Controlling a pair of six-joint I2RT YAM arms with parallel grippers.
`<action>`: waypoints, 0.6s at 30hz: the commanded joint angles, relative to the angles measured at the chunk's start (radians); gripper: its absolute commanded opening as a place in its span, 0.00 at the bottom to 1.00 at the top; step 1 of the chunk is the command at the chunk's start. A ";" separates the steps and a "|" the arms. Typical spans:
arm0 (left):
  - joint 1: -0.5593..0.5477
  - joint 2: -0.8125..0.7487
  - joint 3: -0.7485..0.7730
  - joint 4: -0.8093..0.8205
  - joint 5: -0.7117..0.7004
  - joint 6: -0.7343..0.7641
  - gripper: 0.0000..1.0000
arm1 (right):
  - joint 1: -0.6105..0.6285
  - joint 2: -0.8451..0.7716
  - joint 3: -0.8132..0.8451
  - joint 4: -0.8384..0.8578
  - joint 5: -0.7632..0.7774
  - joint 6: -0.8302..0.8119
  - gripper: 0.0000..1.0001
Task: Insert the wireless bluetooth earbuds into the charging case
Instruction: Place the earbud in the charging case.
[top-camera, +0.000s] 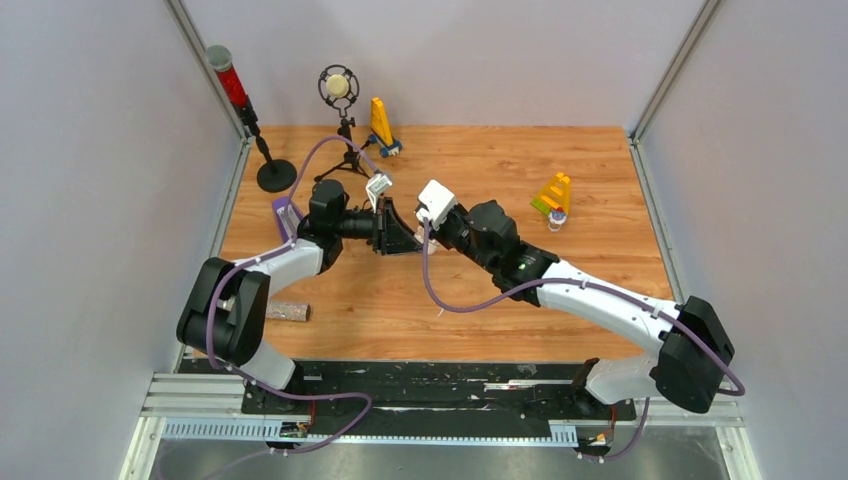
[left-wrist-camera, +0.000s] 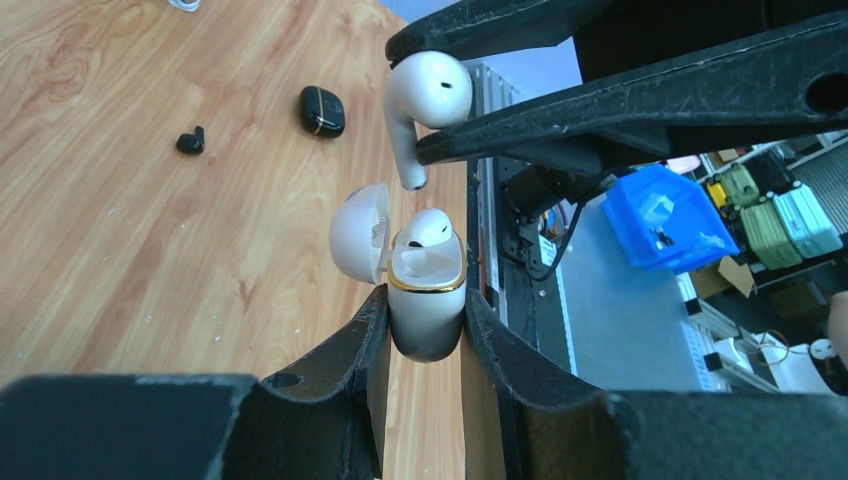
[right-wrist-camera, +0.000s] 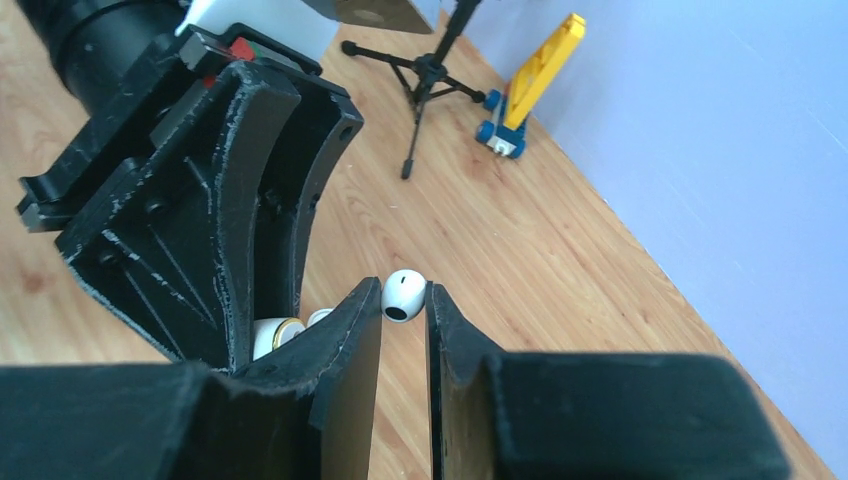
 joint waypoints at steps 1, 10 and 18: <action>0.002 0.010 0.033 0.106 -0.008 -0.134 0.11 | 0.007 0.021 0.020 0.092 0.106 0.046 0.14; 0.007 -0.042 0.001 0.133 -0.055 -0.131 0.11 | 0.035 0.035 0.030 0.058 0.145 0.103 0.13; 0.024 -0.052 -0.008 0.158 -0.070 -0.147 0.11 | 0.072 0.042 0.020 0.085 0.180 0.071 0.12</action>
